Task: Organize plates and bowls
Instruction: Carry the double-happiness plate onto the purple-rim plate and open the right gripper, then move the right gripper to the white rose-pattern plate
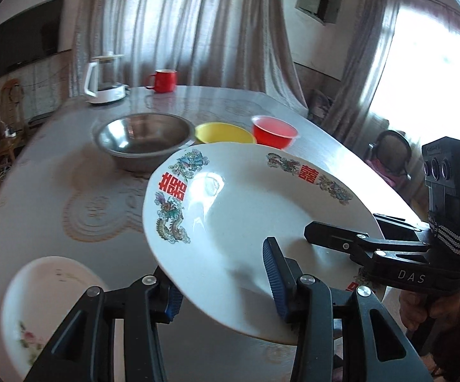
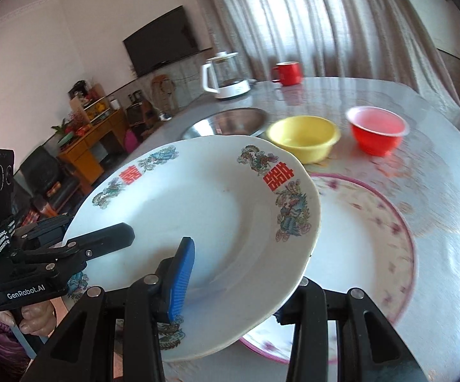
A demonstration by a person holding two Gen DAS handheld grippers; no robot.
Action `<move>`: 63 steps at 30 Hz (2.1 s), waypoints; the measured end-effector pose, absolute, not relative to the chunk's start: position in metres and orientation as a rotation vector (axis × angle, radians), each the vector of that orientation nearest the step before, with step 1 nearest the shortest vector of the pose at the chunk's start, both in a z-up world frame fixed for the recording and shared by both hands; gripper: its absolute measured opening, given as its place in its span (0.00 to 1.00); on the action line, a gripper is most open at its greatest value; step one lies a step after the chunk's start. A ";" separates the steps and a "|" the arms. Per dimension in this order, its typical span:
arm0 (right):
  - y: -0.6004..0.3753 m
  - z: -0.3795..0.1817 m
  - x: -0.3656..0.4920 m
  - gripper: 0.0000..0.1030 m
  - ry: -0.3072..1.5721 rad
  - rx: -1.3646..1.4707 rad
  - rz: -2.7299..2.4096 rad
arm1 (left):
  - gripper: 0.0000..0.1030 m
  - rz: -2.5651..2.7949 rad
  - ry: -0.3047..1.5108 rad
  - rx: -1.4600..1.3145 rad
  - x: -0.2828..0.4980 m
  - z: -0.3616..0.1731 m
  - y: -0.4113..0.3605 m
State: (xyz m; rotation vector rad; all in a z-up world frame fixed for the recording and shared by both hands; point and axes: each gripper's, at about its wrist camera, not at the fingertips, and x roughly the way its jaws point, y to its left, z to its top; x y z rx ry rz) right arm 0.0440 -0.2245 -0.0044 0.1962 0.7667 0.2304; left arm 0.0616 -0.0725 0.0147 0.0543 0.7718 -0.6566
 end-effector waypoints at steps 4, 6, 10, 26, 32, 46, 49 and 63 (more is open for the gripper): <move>-0.252 -0.011 0.028 0.40 0.783 0.225 0.155 | 0.44 -0.699 0.818 0.065 0.057 0.004 -0.103; -0.263 -0.016 0.024 0.40 0.797 0.243 0.125 | 0.44 -0.711 0.836 0.070 0.056 0.000 -0.113; -0.280 -0.024 0.024 0.40 0.818 0.263 0.076 | 0.44 -0.724 0.869 0.068 0.060 -0.007 -0.124; -0.301 -0.042 0.032 0.42 0.865 0.280 -0.002 | 0.48 -0.714 0.929 0.075 0.079 -0.025 -0.140; -0.304 -0.038 0.030 0.43 0.856 0.257 -0.028 | 0.50 -0.732 0.940 0.063 0.073 -0.025 -0.140; -0.322 -0.027 0.016 0.43 0.829 0.263 -0.082 | 0.57 -0.795 0.931 0.042 0.058 -0.018 -0.123; -0.332 -0.024 0.017 0.43 0.812 0.280 -0.120 | 0.58 -0.787 0.967 0.001 0.060 -0.024 -0.111; -0.314 -0.034 0.059 0.43 0.810 0.159 -0.167 | 0.69 -0.687 0.954 -0.113 0.096 -0.024 -0.102</move>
